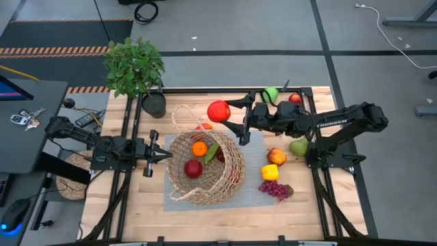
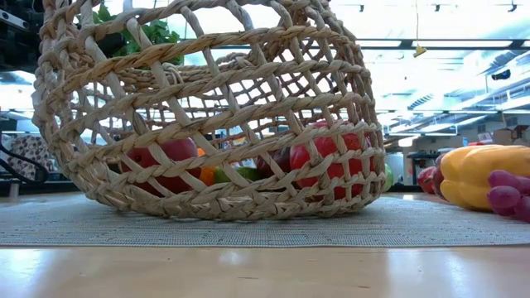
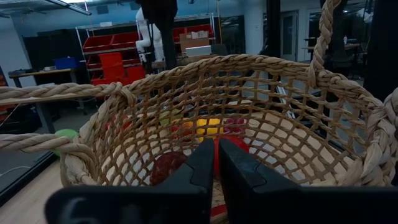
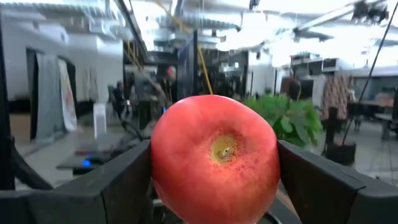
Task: Build produce basket
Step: Put the red apple into the brown woven basket
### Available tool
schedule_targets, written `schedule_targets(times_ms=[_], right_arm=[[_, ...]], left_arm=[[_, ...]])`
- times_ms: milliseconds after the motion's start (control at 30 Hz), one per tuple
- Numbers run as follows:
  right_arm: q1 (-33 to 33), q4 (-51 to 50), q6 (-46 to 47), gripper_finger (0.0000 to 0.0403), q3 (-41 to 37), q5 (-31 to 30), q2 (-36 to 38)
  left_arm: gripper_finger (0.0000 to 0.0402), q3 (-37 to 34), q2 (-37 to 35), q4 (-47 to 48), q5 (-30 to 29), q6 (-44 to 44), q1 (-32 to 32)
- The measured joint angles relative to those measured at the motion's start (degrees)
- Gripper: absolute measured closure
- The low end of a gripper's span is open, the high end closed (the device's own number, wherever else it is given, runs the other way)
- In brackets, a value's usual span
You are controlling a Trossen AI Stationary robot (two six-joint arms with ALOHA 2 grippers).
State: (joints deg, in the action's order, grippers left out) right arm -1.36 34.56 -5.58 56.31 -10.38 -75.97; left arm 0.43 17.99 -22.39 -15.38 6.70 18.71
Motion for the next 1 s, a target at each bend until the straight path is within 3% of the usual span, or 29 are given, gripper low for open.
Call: schedule_targets(times_ms=[267, 800, 1000], right_arm=[[-1.9, -21.7, 0.2, 0.0071, 7.8, -8.5, -0.9], [-2.6, -30.3, 13.5, 0.0071, 8.4, -6.8, 0.2], [-5.7, -30.0, 8.8, 0.0071, 8.4, -5.9, 0.2]], left_arm=[[0.0368, 0.0, 0.0, 0.0, 0.0, 0.0, 0.0], [0.0367, 0.0, 0.0, 0.0, 0.0, 0.0, 0.0], [0.0374, 0.0, 0.0, 0.0, 0.0, 0.0, 0.0]])
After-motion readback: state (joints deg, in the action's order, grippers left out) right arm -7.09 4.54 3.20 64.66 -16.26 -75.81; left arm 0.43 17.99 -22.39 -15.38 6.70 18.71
